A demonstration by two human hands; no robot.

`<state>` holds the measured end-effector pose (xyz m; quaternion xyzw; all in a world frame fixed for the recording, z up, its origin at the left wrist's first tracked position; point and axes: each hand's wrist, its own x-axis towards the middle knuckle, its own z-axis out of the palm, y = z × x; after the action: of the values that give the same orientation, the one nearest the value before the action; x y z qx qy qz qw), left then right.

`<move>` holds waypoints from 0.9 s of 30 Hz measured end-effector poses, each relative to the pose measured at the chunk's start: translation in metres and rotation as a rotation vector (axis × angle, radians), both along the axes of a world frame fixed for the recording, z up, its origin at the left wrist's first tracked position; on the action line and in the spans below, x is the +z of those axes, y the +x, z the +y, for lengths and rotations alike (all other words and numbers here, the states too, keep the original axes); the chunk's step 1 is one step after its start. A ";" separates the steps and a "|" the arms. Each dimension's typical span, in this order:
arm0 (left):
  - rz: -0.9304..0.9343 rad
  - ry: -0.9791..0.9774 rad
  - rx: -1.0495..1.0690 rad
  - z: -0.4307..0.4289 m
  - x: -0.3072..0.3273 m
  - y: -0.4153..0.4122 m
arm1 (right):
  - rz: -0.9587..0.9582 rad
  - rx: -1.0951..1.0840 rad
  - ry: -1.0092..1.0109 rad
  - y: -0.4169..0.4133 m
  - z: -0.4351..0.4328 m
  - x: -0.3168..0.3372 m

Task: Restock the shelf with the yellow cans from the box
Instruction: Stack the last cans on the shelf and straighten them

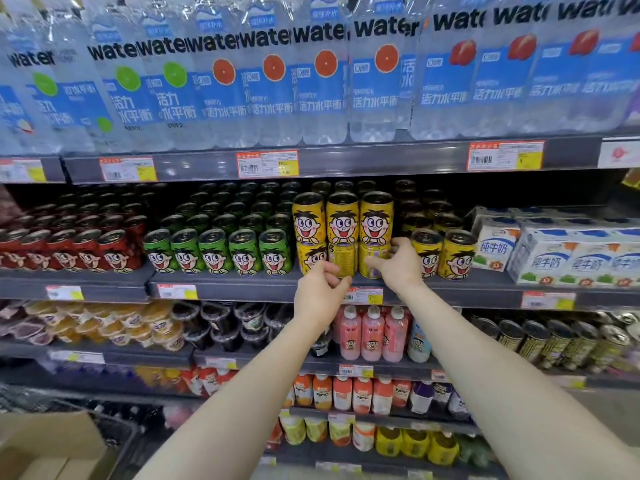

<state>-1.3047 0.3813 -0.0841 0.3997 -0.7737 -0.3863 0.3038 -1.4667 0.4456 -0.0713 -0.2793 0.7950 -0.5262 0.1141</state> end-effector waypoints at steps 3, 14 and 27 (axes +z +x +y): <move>0.016 -0.124 -0.061 0.001 0.009 -0.003 | 0.018 -0.002 -0.008 0.001 -0.001 -0.001; -0.057 -0.887 -0.136 -0.024 0.104 -0.033 | -0.071 0.093 -0.049 0.001 0.002 -0.004; -0.429 -0.781 -0.299 -0.043 0.121 -0.052 | -0.104 0.125 -0.055 -0.002 0.003 -0.008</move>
<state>-1.3569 0.3381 0.0365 0.2107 -0.9556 -0.0143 0.2057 -1.4690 0.4486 -0.0789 -0.3034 0.7543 -0.5536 0.1801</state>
